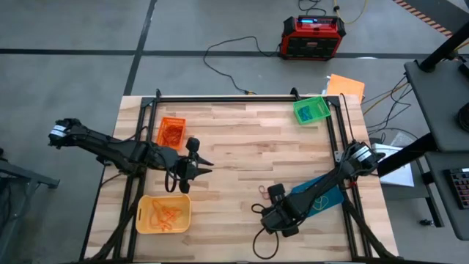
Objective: Sort rubber bands into baskets
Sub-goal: Put the yellow rubber band into the blue bin
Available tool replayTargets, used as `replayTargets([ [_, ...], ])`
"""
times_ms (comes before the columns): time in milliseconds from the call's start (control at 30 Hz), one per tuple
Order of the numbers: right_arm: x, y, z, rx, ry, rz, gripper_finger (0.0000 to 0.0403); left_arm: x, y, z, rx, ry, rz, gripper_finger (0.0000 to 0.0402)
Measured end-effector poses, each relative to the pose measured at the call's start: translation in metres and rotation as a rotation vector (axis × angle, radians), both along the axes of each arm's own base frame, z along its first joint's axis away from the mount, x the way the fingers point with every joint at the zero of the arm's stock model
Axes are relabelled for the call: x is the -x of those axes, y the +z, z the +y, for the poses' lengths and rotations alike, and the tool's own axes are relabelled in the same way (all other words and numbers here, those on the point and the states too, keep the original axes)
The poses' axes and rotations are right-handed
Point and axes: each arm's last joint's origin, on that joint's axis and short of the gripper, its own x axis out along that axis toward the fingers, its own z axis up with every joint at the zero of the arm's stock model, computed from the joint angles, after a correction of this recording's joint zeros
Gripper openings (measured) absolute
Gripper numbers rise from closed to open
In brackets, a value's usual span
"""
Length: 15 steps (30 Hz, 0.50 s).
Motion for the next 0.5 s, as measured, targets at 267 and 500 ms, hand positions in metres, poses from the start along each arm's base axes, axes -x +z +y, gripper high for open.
replayTargets([
  [267, 0.002, -0.012, -0.001, -0.011, 0.039, -0.013, 0.0215, 0.000, 0.000, 0.000, 0.003, 0.002, 0.000, 0.0082],
  [500, 0.005, -0.017, -0.003, -0.018, 0.046, 0.003, 0.0215, 0.000, 0.000, 0.000, 0.020, 0.009, -0.001, 0.0082],
])
